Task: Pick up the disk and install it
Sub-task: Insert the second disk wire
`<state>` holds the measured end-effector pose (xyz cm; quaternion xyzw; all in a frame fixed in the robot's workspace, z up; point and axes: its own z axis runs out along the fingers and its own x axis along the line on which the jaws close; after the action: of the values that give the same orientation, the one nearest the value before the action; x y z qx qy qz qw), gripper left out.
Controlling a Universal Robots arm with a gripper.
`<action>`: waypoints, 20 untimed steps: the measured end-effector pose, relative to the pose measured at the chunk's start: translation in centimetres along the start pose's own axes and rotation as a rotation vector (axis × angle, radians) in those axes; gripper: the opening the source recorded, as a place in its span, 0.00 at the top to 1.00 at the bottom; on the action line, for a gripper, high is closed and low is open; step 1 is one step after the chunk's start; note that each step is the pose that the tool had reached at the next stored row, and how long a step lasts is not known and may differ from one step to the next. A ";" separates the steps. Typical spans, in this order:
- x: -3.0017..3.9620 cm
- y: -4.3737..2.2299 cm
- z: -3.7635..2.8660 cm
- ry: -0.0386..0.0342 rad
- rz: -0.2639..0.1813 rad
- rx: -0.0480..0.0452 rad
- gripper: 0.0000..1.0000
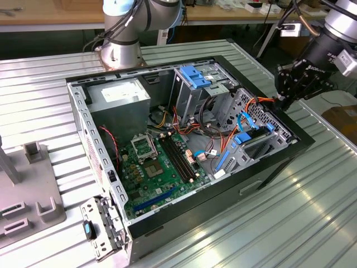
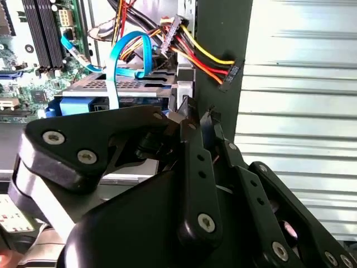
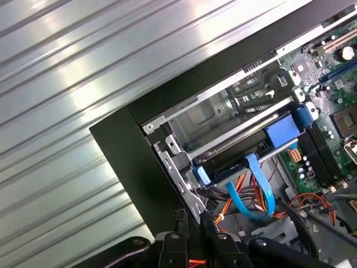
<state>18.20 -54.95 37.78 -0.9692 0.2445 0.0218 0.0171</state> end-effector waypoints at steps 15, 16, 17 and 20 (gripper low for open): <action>0.89 -3.10 -0.03 -0.0017 -0.040 -0.0013 0.76; 0.77 -3.15 0.17 0.0001 -0.042 -0.0045 0.76; 0.69 -3.17 0.25 0.0013 -0.043 -0.0068 0.76; 0.54 -3.23 0.49 0.0051 -0.045 -0.0144 0.76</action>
<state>20.20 -52.34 37.34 -0.9747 0.2225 0.0207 0.0100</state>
